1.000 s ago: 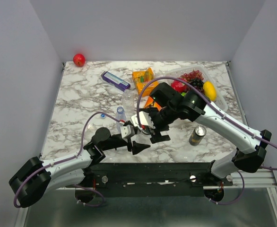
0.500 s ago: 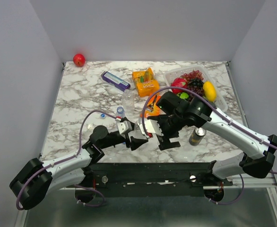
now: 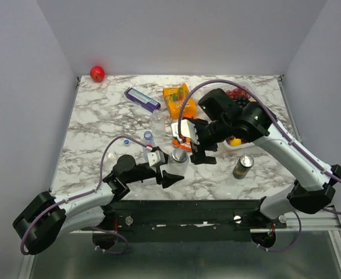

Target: Screw on the bottle caps

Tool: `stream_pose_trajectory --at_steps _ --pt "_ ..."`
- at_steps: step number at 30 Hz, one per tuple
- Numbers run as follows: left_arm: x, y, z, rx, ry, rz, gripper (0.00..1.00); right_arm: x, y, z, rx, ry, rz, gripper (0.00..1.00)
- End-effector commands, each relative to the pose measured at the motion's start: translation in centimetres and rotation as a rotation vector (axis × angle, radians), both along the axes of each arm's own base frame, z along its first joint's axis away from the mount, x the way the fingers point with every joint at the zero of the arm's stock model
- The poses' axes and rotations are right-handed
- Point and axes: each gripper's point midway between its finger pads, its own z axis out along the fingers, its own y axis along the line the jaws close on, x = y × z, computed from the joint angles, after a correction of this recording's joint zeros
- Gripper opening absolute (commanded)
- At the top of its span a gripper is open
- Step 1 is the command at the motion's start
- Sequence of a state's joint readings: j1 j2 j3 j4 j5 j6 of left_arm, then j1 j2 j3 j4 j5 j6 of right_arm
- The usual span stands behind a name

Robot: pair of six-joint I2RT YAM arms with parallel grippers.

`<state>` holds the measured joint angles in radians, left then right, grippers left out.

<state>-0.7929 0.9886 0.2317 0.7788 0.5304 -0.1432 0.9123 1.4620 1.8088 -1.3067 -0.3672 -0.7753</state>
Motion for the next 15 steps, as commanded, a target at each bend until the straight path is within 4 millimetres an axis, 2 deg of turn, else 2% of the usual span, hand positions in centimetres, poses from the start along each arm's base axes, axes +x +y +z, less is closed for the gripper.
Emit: stream_pose_trajectory --at_steps 1,5,10,15 --pt "-0.9 -0.9 1.2 -0.014 -0.035 -0.070 0.00 -0.8 3.0 0.5 0.075 0.049 0.126 1.00" --pt "-0.9 -1.2 1.3 -0.001 -0.054 -0.082 0.00 -2.2 3.4 -0.2 0.070 0.089 0.246 1.00" --pt "-0.9 -1.4 1.2 0.009 -0.056 -0.094 0.00 -3.4 3.9 -1.1 0.066 0.103 0.307 1.00" --pt "-0.8 -1.4 1.4 0.008 -0.062 -0.090 0.00 -3.6 3.8 -2.0 0.038 0.104 0.317 1.00"
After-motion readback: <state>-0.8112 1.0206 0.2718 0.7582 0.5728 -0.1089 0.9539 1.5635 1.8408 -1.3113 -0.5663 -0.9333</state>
